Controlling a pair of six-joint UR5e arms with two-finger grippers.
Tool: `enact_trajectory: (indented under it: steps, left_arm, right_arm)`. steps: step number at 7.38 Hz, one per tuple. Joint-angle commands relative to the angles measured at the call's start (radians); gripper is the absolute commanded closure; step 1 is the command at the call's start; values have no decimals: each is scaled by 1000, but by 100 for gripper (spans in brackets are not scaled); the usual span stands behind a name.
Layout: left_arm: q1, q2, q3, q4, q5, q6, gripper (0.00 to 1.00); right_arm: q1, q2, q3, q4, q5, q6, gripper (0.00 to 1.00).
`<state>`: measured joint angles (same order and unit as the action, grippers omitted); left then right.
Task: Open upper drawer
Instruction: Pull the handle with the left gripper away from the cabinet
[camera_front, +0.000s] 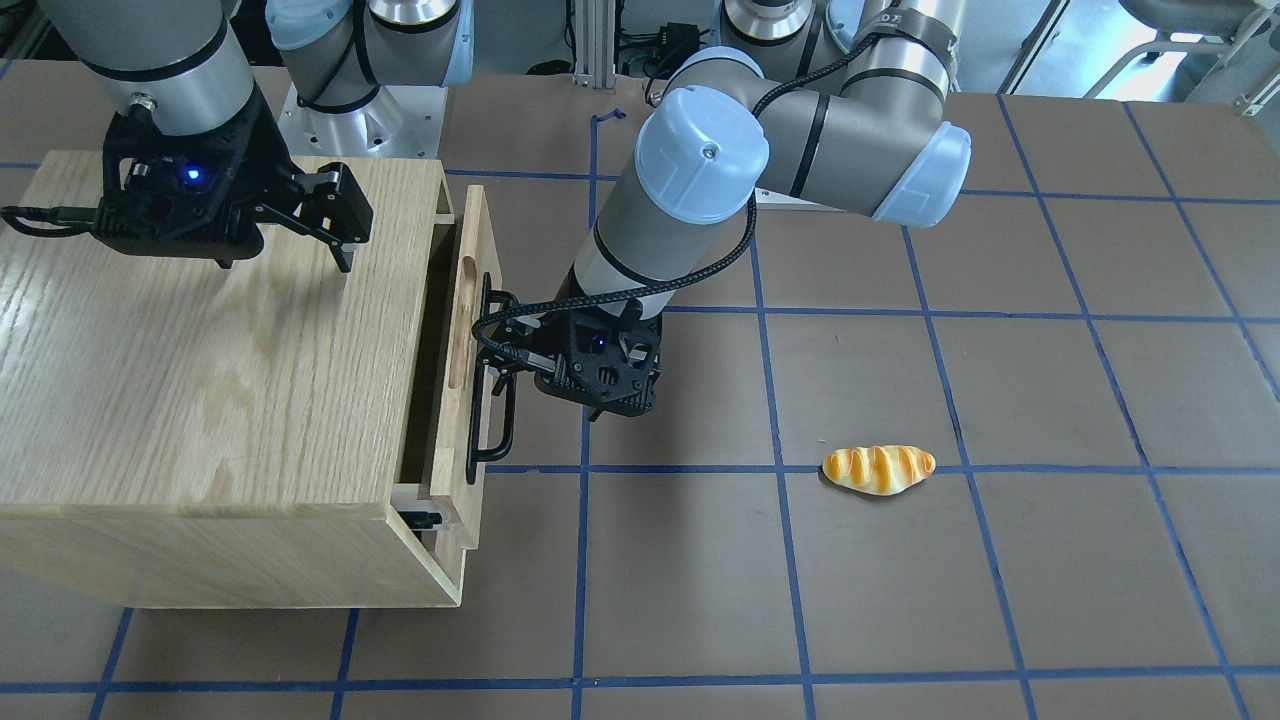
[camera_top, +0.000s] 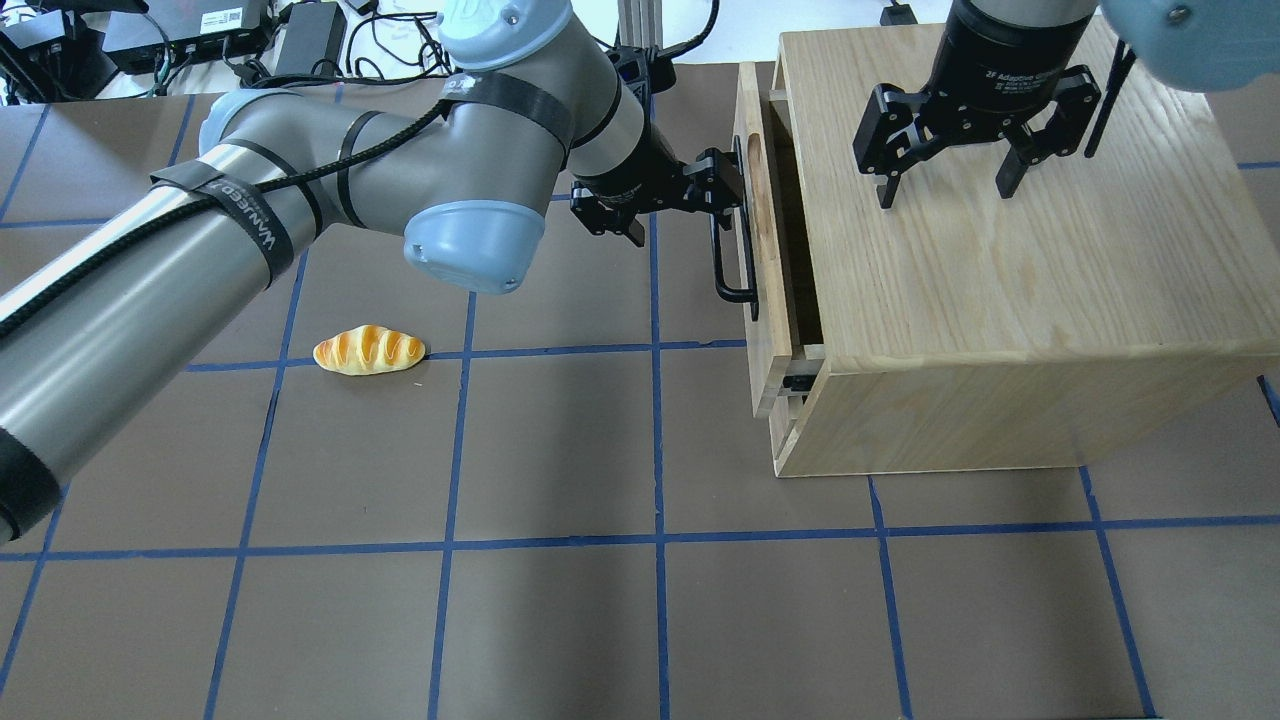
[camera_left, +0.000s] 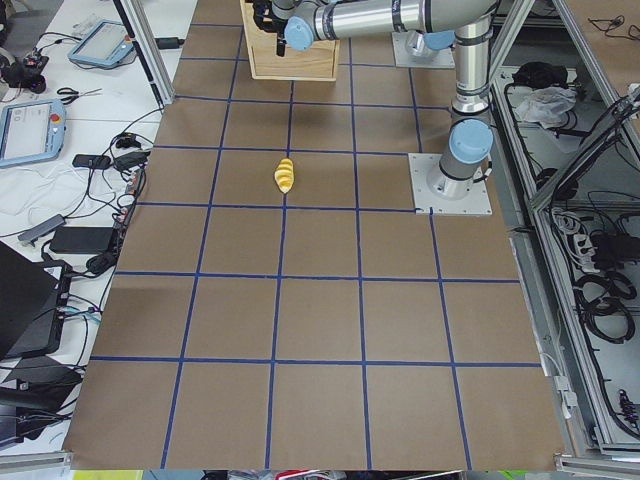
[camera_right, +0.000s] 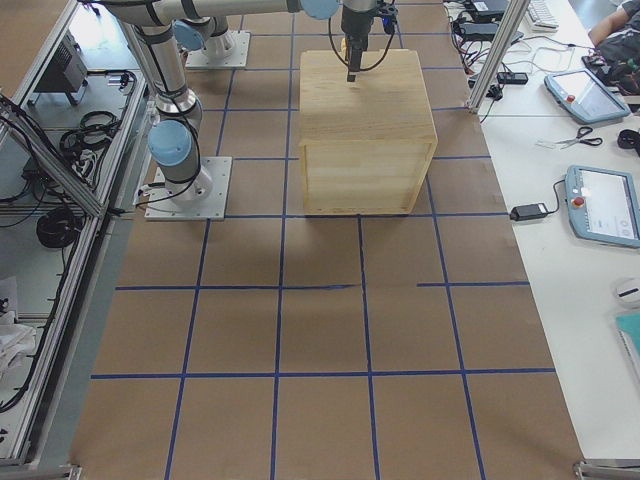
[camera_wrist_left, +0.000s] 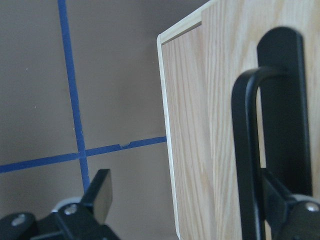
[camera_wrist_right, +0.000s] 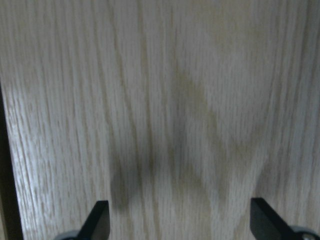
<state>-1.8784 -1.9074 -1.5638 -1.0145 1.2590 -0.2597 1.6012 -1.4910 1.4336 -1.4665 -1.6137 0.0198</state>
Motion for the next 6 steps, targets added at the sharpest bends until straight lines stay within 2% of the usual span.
enact_trajectory:
  steps: [1,6]
  left_arm:
    - [19,22,-2,-76,60,62,0]
    - [137,83,-10,-151,50,111,0]
  right_arm:
    - [0,0,-1,0,0,-1,0]
    - [0,0,-1,0,0,0,0]
